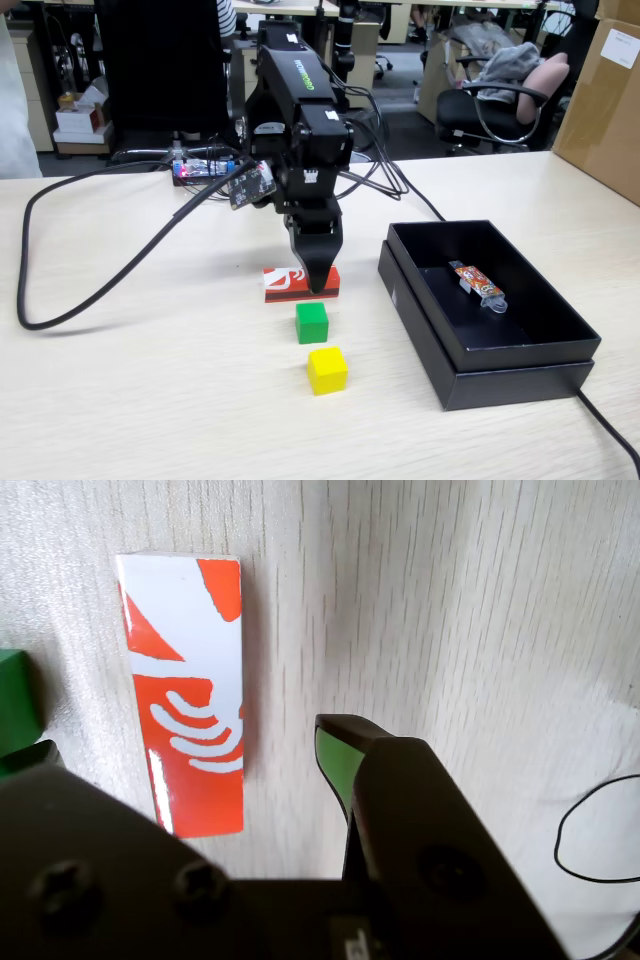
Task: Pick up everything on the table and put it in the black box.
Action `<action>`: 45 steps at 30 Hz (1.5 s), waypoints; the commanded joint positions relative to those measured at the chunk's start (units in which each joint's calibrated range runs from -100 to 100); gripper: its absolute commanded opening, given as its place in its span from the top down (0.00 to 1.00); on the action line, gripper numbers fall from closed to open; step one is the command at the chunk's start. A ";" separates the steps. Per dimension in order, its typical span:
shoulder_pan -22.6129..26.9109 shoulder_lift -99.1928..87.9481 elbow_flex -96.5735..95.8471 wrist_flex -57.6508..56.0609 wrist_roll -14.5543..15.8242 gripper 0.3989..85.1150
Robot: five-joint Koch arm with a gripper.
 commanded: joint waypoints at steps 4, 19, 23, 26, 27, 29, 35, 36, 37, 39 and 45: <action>-0.39 2.45 4.24 1.65 0.10 0.45; -0.83 6.36 5.15 2.95 -0.83 0.65; -0.83 6.47 4.42 2.95 -0.93 0.74; -0.98 6.24 3.88 4.16 -1.07 1.00; -1.03 6.24 3.51 4.24 -1.17 0.99; -1.07 5.67 2.79 4.24 -1.37 0.99; -1.17 -0.07 0.88 3.90 -1.51 0.99; -1.03 -2.37 0.70 3.46 -1.51 0.99; -0.63 -4.89 0.70 2.77 -1.51 1.00; 0.10 -9.14 0.88 2.00 -1.47 1.00; 6.30 -28.99 1.88 1.82 -0.88 0.99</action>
